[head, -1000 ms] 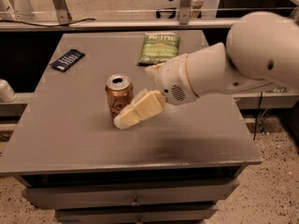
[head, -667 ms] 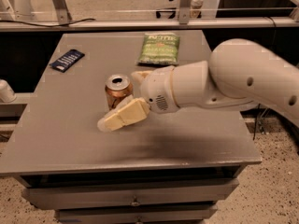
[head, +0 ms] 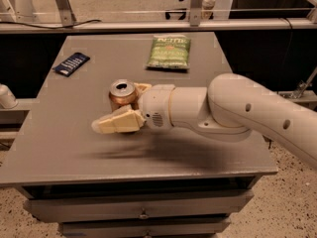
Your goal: Knock orange can over
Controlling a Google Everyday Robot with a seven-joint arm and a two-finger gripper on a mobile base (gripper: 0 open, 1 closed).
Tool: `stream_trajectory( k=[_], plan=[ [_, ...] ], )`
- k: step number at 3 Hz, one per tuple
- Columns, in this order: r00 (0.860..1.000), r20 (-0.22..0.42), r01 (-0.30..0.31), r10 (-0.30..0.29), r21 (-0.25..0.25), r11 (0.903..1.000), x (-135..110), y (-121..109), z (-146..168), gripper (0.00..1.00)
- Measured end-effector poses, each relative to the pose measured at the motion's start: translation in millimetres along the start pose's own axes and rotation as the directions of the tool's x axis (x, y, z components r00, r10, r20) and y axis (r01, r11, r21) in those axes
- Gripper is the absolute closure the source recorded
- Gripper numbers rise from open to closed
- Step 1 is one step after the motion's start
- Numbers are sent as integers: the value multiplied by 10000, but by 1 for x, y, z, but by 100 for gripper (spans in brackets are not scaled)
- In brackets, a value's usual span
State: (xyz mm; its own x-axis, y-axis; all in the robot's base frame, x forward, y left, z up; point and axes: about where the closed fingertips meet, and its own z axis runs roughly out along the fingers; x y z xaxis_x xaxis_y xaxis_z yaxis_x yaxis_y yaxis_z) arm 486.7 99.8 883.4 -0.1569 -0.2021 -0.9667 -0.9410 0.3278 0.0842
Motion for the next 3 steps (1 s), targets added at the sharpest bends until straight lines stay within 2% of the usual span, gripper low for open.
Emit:
stream_trajectory(
  k=[1,2,3],
  plan=[
    [9989,471,-31,21,217,9998,2,-8,2,43],
    [9979,607,184,-208,401,9990,-5,-21,-4,64],
    [9962,440,730,-755,546,9958,-22,-39,-15,88]
  ],
)
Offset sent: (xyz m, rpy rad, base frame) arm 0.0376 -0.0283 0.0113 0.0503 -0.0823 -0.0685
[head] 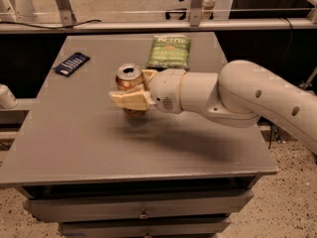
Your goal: Knock orange can over
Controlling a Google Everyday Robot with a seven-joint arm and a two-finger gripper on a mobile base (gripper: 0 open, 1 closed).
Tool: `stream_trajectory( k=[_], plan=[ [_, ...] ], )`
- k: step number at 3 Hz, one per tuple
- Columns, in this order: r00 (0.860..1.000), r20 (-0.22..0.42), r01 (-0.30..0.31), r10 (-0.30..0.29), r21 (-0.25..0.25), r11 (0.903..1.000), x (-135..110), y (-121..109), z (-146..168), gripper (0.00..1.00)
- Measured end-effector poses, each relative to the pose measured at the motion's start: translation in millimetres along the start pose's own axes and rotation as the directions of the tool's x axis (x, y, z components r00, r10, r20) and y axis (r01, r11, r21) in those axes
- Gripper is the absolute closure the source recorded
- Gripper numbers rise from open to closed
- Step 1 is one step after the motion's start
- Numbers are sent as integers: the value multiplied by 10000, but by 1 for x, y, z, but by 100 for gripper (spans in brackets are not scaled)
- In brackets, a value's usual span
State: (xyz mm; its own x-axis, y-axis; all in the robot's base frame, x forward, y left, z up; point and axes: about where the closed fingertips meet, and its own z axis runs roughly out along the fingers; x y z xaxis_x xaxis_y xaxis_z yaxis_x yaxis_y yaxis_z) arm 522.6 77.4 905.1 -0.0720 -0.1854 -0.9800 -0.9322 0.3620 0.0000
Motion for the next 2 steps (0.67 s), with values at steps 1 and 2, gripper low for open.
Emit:
stream_trajectory(
  k=[1,2],
  plan=[
    [9953,-548,794,-800,-137,9968,-21,-20,-9,100],
    [9688,-1654,1766,-1846,-618,9823,-38,-36,-17,100]
  ],
)
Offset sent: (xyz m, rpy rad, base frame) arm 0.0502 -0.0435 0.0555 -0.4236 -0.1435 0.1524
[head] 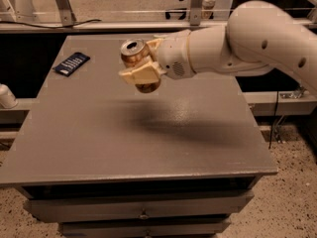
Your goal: Knock orange can over
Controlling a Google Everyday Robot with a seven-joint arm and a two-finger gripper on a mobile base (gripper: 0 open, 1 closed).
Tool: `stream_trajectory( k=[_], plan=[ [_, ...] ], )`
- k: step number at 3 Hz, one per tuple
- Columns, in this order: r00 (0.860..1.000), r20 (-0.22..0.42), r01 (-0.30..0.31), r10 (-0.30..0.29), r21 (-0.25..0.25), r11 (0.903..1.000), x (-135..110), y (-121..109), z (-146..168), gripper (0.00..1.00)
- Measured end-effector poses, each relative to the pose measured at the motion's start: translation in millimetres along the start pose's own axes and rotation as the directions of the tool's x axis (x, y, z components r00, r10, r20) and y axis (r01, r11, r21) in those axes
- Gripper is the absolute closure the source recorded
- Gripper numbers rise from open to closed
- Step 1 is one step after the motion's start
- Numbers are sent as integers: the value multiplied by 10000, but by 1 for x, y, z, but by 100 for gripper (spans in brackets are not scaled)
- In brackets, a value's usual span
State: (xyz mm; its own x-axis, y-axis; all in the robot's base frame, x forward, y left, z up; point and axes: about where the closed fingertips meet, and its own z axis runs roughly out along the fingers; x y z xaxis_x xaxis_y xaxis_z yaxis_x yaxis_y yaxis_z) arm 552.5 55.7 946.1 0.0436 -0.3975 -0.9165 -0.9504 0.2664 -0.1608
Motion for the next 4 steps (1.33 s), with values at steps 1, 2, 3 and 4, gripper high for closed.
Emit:
stream_trajectory(
  k=[1,2,3,4],
  plan=[
    [9811,-1553,1069,-1158,-646,9922,1,-4,-9,100],
    [9033,-3459,1984,-2536,-1872,9621,27,3,-18,100],
    [7969,-4874,2354,-3570,-2937,9264,62,13,-28,100],
    [6870,-5843,2430,-4320,-3756,8944,93,21,-39,100]
  ],
)
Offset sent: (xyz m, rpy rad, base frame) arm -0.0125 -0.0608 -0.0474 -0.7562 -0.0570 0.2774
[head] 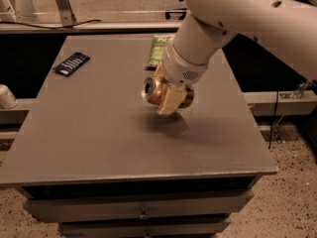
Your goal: Knock orange can over
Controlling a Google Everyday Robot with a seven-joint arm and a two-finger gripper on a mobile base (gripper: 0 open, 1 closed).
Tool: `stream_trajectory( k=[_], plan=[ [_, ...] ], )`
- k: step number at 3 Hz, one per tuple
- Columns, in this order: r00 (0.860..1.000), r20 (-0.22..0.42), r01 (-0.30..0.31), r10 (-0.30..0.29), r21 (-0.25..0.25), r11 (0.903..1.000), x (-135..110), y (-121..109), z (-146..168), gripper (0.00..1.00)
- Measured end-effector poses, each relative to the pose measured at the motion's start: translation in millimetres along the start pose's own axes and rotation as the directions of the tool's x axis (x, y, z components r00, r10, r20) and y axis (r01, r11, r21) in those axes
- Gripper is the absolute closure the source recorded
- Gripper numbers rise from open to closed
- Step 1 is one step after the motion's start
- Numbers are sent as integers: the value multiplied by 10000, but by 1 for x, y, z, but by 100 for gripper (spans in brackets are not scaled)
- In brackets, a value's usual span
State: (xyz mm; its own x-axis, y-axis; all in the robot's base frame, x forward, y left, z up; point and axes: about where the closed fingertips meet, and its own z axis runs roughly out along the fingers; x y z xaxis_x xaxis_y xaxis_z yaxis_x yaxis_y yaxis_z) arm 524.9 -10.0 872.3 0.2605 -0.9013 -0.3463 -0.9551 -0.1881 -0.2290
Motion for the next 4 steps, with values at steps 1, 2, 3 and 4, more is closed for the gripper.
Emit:
stream_trajectory(
  k=[1,2,3,4],
  plan=[
    [9949,-902,396,-440,-499,9980,9,15,11,84],
    [9865,-1432,680,-800,-863,9939,12,24,19,59],
    [9807,-1683,820,-995,-1075,9908,14,29,22,36],
    [9769,-1823,906,-1117,-1205,9886,15,33,24,13]
  ],
)
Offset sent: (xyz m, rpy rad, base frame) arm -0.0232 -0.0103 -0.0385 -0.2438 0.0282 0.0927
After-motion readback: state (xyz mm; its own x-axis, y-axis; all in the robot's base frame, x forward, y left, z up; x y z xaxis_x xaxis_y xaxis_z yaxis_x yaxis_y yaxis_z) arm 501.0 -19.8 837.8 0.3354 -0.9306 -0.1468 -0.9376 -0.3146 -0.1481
